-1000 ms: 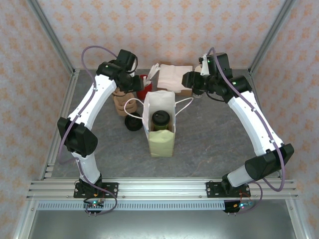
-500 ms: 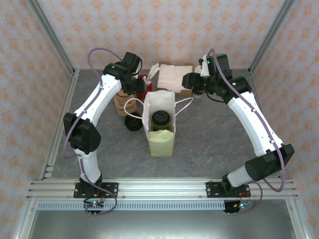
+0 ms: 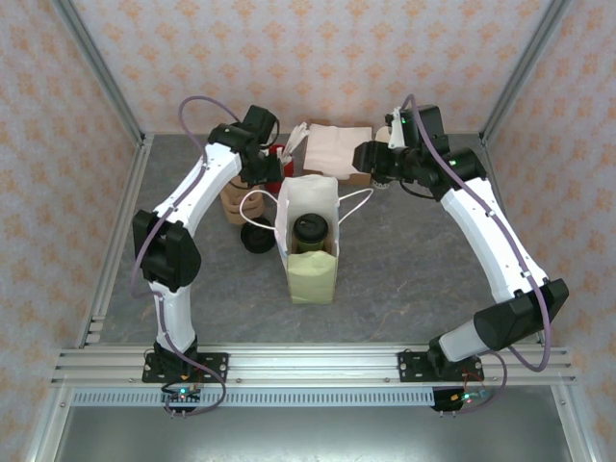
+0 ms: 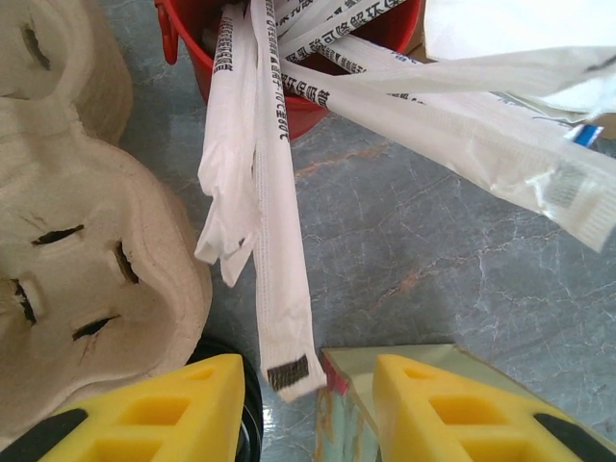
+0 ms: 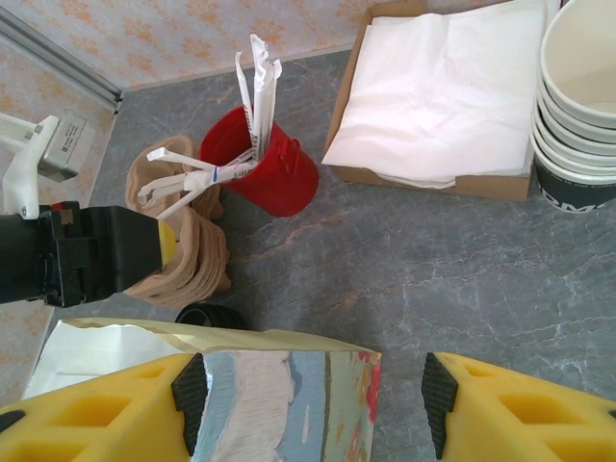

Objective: Pack the takeout coffee

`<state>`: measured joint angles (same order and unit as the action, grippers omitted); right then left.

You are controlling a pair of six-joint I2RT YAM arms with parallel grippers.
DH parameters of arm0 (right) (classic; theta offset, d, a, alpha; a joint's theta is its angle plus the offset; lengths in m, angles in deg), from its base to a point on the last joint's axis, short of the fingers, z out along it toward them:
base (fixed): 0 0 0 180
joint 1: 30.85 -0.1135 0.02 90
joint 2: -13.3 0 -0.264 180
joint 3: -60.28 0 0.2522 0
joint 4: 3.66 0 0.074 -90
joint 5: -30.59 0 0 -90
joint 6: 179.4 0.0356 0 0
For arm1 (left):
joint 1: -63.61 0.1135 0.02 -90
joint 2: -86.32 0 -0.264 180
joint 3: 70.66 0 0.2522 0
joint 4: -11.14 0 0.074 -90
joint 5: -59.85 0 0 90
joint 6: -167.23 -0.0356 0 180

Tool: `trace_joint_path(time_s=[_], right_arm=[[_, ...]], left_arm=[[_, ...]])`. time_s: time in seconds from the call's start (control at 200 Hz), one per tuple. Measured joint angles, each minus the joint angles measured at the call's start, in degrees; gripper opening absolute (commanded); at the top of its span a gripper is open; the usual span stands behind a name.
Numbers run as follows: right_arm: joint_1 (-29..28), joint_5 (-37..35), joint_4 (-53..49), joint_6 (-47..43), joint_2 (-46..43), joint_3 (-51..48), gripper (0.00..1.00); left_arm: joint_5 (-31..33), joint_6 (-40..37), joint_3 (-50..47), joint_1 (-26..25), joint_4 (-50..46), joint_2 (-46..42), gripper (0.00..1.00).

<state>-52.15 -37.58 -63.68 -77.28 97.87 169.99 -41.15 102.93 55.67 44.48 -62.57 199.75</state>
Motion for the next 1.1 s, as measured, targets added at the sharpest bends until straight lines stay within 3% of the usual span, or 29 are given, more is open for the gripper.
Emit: trace_joint_path(time_s=[0.415,0.866,1.101], right_arm=[[0.13,0.00,-0.02,-0.48,-0.22,0.00,0.63],[0.37,-0.02,-0.02,-0.85,-0.22,0.00,0.63],[0.37,-0.02,-0.02,-0.85,-0.22,0.00,0.63]], left_arm=[[1.42,-0.07,4.17,0.00,0.17,2.60,0.30],[2.58,-0.74,7.78,0.00,-1.79,4.00,0.06],[2.56,-2.19,14.67,0.00,-5.42,4.24,0.03]])
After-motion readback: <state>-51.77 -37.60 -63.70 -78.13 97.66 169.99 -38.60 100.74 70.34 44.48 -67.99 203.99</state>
